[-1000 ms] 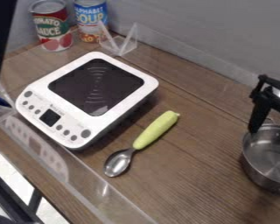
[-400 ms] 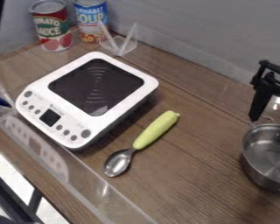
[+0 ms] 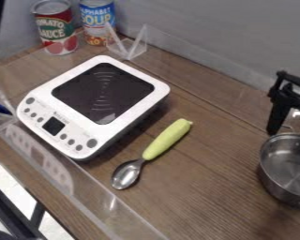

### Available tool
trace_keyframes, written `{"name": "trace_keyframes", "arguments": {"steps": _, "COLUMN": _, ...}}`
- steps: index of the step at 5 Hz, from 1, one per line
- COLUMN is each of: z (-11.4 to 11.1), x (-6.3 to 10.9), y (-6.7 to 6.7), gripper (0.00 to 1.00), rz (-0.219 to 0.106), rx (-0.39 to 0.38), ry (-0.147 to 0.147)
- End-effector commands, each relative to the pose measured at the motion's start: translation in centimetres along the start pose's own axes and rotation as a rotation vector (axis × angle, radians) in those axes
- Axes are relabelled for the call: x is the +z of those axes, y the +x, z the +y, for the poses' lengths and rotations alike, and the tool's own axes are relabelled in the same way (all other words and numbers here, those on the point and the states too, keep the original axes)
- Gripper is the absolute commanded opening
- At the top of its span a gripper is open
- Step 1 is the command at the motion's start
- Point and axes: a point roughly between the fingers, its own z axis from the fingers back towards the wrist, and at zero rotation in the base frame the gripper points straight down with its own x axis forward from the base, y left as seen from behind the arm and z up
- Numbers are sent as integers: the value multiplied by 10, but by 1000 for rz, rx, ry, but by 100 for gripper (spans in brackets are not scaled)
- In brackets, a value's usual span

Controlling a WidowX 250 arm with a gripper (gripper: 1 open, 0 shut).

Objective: Put silver pot on the white and black stove top

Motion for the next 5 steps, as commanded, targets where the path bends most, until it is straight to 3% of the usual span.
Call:
{"name": "trace_keyframes", "arguments": {"steps": 1, "z": 6, "x": 13, "y": 0, "gripper": 100, "rz": -48, "rx": 21, "ry": -44}}
{"name": "trace_keyframes", "arguments": {"steps": 5, "z": 2, "x": -17, "y": 10, "gripper": 100, "rz": -1, "rx": 49, "ry": -55}}
